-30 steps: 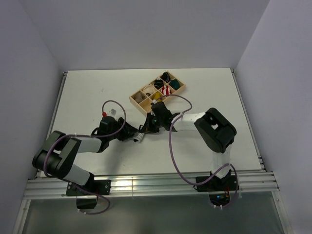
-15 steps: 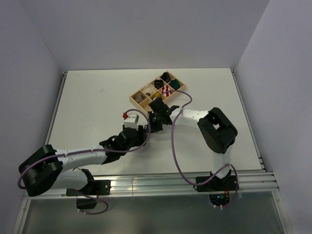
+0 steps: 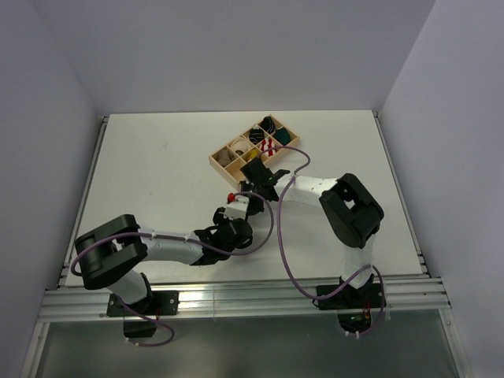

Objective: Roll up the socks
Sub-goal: Roll the sock at the center of the board.

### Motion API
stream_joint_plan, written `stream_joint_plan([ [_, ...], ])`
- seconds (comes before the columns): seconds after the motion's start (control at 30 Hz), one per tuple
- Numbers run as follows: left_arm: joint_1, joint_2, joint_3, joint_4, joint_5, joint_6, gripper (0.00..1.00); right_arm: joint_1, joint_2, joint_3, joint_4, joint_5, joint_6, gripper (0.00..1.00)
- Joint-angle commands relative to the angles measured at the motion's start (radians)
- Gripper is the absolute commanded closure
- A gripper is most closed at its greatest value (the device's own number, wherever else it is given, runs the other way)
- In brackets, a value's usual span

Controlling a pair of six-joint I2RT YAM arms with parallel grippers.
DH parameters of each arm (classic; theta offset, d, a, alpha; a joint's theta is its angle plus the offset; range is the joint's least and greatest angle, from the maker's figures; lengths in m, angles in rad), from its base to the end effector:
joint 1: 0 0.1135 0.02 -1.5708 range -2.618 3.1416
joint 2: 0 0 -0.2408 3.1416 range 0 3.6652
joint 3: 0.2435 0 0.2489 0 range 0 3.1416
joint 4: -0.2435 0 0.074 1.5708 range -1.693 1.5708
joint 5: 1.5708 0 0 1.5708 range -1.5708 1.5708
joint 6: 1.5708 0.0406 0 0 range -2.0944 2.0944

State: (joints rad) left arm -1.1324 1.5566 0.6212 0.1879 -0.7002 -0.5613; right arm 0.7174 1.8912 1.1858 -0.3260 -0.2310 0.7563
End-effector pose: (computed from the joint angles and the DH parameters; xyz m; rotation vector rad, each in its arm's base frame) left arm 0.1448 -0.2472 0.1241 0.2698 2.1054 -0.1787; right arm 0.2779 0.2548 0.1337 -0.0352 2.7967 0.7595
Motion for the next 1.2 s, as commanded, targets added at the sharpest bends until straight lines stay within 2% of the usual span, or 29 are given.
stream_joint_plan([
  [0.0, -0.015, 0.043, 0.049, -0.027, -0.059, -0.005, 0.58, -0.004, -0.006, 0.034, -0.012, -0.01, -0.014, 1.0],
  [0.07, -0.017, 0.071, 0.058, -0.047, -0.065, -0.028, 0.67, -0.004, -0.006, 0.031, -0.007, -0.018, -0.012, 1.0],
  [0.1, -0.015, 0.075, 0.06, -0.053, -0.068, -0.035, 0.84, -0.004, -0.007, 0.025, -0.004, -0.021, -0.012, 1.0],
  [0.2, -0.015, 0.071, 0.051, -0.051, -0.055, -0.052, 1.0, -0.01, -0.023, -0.008, 0.033, -0.047, 0.001, 1.0],
  [0.27, -0.012, 0.048, 0.032, -0.032, -0.039, -0.057, 1.0, -0.021, -0.044, -0.035, 0.086, -0.077, 0.026, 1.0],
  [0.37, 0.005, 0.01, 0.002, -0.012, 0.025, -0.081, 1.0, -0.039, -0.096, -0.11, 0.198, -0.126, 0.069, 0.92],
  [0.4, 0.028, -0.003, -0.011, -0.001, 0.048, -0.092, 1.0, -0.053, -0.115, -0.153, 0.231, -0.133, 0.08, 0.85],
  [0.47, 0.058, -0.049, -0.056, 0.022, 0.147, -0.13, 1.0, -0.067, -0.153, -0.193, 0.309, -0.119, 0.109, 0.78],
  [0.5, 0.097, -0.065, -0.075, 0.053, 0.184, -0.144, 1.0, -0.076, -0.196, -0.237, 0.323, -0.11, 0.116, 0.68],
  [0.6, 0.19, -0.13, -0.138, 0.109, 0.362, -0.212, 1.0, -0.09, -0.277, -0.325, 0.441, -0.073, 0.149, 0.52],
  [0.67, 0.267, -0.161, -0.181, 0.142, 0.5, -0.265, 1.0, -0.099, -0.32, -0.359, 0.499, -0.054, 0.167, 0.5],
  [0.77, 0.36, -0.173, -0.228, 0.202, 0.618, -0.337, 1.0, -0.098, -0.345, -0.432, 0.6, -0.045, 0.187, 0.47],
  [0.9, 0.463, -0.161, -0.291, 0.323, 0.838, -0.437, 1.0, -0.088, -0.311, -0.469, 0.671, -0.067, 0.192, 0.44],
  [1.17, 0.583, -0.046, -0.36, 0.478, 1.01, -0.586, 1.0, -0.038, -0.164, -0.416, 0.76, -0.113, 0.209, 0.41],
])
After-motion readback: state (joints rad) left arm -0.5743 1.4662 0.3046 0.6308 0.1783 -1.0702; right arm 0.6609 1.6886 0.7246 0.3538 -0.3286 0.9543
